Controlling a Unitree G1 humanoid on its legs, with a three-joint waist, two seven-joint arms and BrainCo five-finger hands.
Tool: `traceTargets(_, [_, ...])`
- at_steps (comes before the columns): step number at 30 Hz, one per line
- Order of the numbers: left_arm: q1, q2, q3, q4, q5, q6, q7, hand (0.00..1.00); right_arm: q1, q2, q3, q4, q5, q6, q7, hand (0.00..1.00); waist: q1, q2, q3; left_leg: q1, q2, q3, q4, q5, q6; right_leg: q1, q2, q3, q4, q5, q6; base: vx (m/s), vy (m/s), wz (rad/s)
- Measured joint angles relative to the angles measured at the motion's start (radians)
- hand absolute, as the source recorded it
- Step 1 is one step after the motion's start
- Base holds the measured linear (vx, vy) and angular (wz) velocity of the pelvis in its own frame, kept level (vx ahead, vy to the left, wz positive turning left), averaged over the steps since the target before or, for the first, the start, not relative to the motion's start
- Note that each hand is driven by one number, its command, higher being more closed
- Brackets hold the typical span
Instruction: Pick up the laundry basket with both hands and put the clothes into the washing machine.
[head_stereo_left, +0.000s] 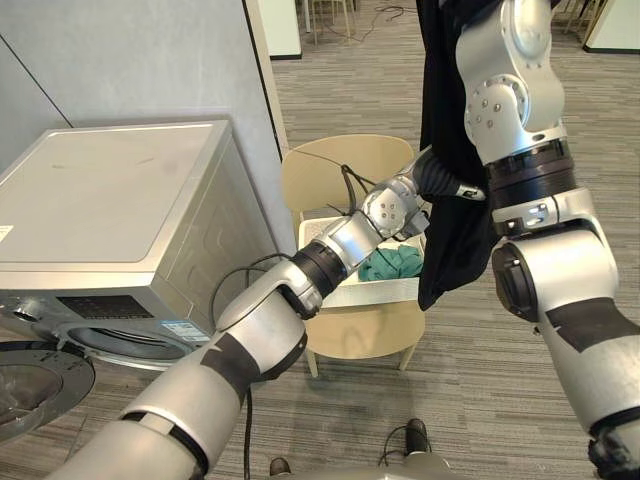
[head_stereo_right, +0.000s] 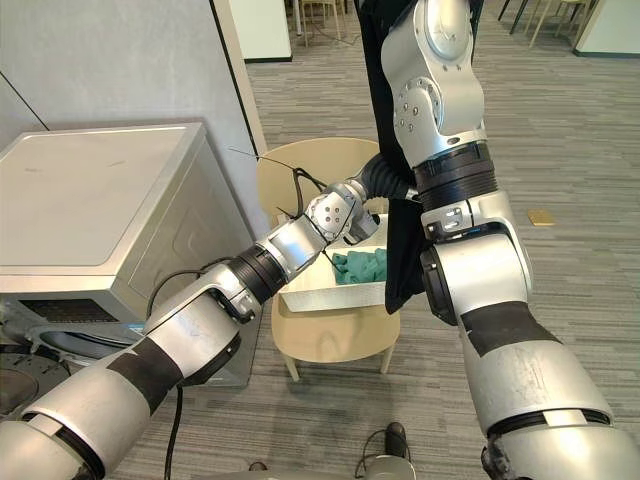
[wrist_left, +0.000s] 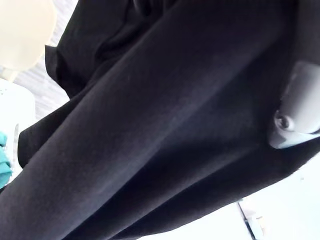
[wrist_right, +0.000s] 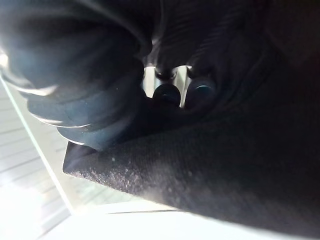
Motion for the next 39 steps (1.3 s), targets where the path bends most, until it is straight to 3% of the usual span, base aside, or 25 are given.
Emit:
traceTargets(10, [0.0,-0.009,0.007,-0.002,-0.02,-0.001,0.003,1.0,0.048,-0.007,-0.001,-0.028,0.001,0.001,-0.001,1.0,-0.002,0.0,0.0,0.005,-0.004,-0.006,0.0,-0.002,0.004,0.01,-0.004,-0.002,0.0,0.0,0.001,-0.01,0.003,0.01])
traceTargets(15, [0.008,-0.007,0.022,-0.002,-0.022,-0.001,0.003,1.0,0.16,-0.057,-0.008,-0.203,0.008,-0.003,0.002,1.0,-0.003,0.0,0.0,0.013,-0.005,-0.005,0.0,-0.006,0.004,0.018,-0.004,0.0,0.0,0.0,0.001,0.0,0.0,0.0])
traceTargets(21, [0.051,0.053,0.094,-0.034,-0.058,-0.003,0.003,1.0,0.327,-0.156,-0.207,-0.363,0.024,-0.047,-0.002,1.0,-0.009,0.0,0.0,0.022,-0.004,0.008,0.0,-0.01,0.002,0.018,-0.002,0.011,-0.001,0.0,0.001,-0.01,0.003,-0.06])
traceTargets(22, [0.084,0.088,0.101,-0.066,-0.058,-0.01,0.003,1.0,0.369,-0.183,-0.261,-0.385,0.025,-0.057,-0.006,0.0,-0.009,0.0,0.0,0.027,-0.004,0.016,0.0,-0.013,0.001,0.018,-0.001,0.019,-0.001,0.0,0.001,-0.01,0.011,-0.15])
traceTargets(27, [0.227,0.217,0.164,-0.247,-0.056,-0.023,-0.002,1.0,0.556,-0.254,-0.459,-0.46,0.037,-0.083,-0.03,0.0,-0.021,0.001,0.0,0.038,-0.005,0.028,-0.001,-0.021,0.0,0.018,0.001,0.031,-0.005,0.0,0.001,-0.01,0.007,-0.09])
traceTargets(31, [0.441,0.307,0.261,-0.543,-0.049,-0.062,-0.027,1.0,0.879,-0.252,-0.622,-0.579,0.02,-0.087,-0.027,0.0,-0.028,0.002,-0.001,0.048,-0.007,0.025,-0.008,-0.022,0.001,0.027,0.0,0.029,-0.005,0.0,0.001,0.0,0.005,0.03])
traceTargets(32, [0.649,0.35,0.368,-0.771,-0.02,-0.072,-0.071,1.0,1.141,-0.199,-0.712,-0.652,-0.025,-0.087,0.005,0.0,-0.029,0.003,-0.003,0.065,-0.009,0.015,-0.02,-0.022,0.001,0.045,-0.003,0.022,-0.001,-0.014,0.017,-0.03,0.018,0.14])
traceTargets(37, [0.759,0.391,0.471,-0.867,-0.018,-0.083,-0.094,1.0,1.23,-0.125,-0.762,-0.628,-0.08,-0.089,0.046,0.0,-0.031,0.006,-0.006,0.065,-0.011,-0.003,-0.021,-0.027,0.0,0.051,-0.006,0.012,0.001,-0.029,0.021,-0.05,0.004,0.08])
traceTargets(39, [0.907,0.374,0.594,-1.052,-0.016,-0.107,-0.119,1.0,1.301,-0.012,-0.792,-0.618,-0.144,-0.104,0.104,0.0,-0.034,0.006,-0.006,0.065,-0.006,-0.013,-0.019,-0.022,0.001,0.051,-0.003,0.005,0.01,-0.036,0.02,-0.01,-0.003,0.08])
